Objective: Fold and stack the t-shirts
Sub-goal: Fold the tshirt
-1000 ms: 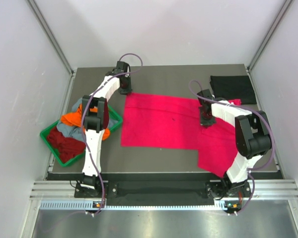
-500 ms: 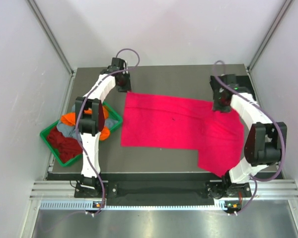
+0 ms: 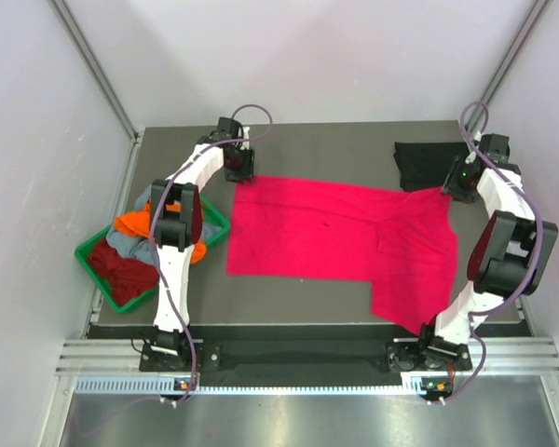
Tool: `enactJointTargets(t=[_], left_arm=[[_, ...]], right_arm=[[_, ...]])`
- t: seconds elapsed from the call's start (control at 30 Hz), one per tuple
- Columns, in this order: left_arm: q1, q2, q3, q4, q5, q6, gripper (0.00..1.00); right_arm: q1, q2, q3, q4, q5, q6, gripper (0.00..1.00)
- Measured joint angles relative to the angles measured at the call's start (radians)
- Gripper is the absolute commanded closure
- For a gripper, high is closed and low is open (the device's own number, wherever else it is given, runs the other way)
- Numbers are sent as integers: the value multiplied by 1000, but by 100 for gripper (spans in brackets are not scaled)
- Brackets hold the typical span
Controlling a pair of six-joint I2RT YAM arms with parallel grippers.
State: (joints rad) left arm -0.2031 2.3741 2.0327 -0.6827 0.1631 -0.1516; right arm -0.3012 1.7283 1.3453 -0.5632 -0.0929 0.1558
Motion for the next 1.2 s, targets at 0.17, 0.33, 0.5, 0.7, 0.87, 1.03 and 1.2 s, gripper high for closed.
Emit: enactJointTargets(t=[0.17,0.33,0.5,0.7,0.87,1.03,1.2], left_arm=[[3,4,5,1,-15,45,51],[10,4,6,2,-44,80,50],[14,5,6,2,-84,108,49],[15,21,24,0,-124,126,51],[14,25,32,0,-127,126,60],[13,40,55,0,-121,126,100],[10,61,91,-12,-135,128,100]], right_arm=[[-14,50,13,21,-50,-37,57],[-30,64,27,31,-82,-78,57],[-39,86,33,47,-95,-111,59],[-49,135,44,51,-115,-127,64],[-51,173,52,72,-121,-130,69],[-51,184,51,111,-121,-130,76],[-52,190,50,138,-111,-132,99]])
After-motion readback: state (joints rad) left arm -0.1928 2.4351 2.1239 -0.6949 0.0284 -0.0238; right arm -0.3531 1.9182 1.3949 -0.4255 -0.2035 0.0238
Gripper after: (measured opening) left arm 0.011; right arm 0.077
